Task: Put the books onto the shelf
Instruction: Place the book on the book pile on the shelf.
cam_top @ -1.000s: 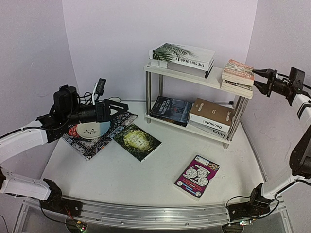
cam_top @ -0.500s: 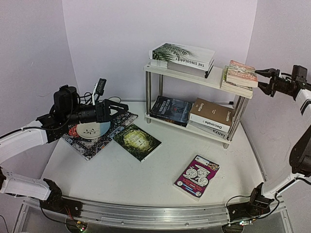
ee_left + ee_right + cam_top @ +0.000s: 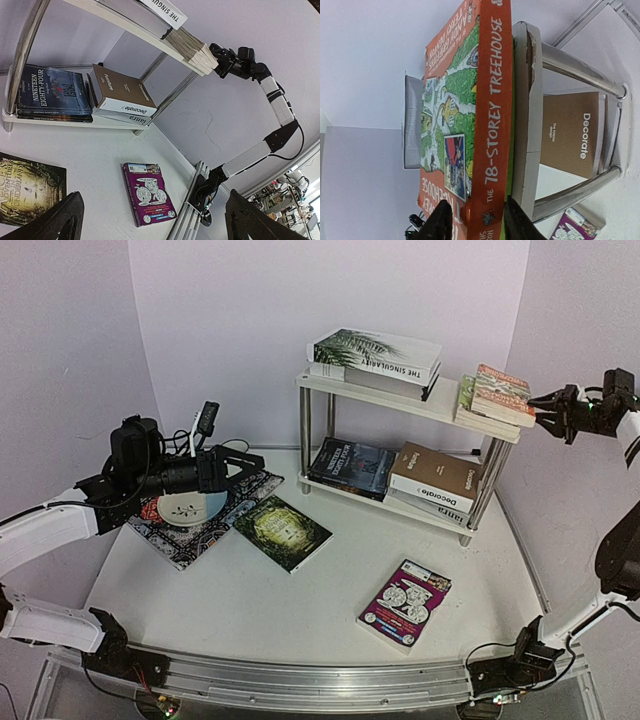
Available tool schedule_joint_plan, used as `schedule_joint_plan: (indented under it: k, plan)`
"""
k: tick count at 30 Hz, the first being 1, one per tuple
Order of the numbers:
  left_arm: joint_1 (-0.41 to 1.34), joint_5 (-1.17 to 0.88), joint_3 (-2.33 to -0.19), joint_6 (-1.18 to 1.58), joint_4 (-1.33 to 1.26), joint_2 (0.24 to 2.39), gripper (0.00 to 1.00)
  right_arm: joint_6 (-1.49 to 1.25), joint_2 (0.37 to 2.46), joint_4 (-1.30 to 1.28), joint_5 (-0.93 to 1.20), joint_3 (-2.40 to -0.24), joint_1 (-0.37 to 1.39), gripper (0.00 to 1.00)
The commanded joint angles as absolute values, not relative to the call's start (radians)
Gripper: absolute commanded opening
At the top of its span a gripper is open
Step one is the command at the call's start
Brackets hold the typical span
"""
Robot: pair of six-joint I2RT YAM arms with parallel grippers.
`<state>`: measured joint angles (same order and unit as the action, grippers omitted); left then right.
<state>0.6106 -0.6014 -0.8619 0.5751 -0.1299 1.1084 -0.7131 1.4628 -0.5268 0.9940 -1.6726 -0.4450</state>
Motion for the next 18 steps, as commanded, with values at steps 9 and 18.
schedule_joint_plan:
  k: [9,18]
  plan:
    - [0.614,-0.616,-0.909,0.564,-0.147,1.125,1.0,-0.635,1.487,-0.588,0.946,-1.741,-0.402,0.15]
    - [0.614,-0.61,-0.905,0.563,-0.147,1.126,1.0,-0.61,1.522,-0.609,0.896,-1.783,-0.356,0.18]
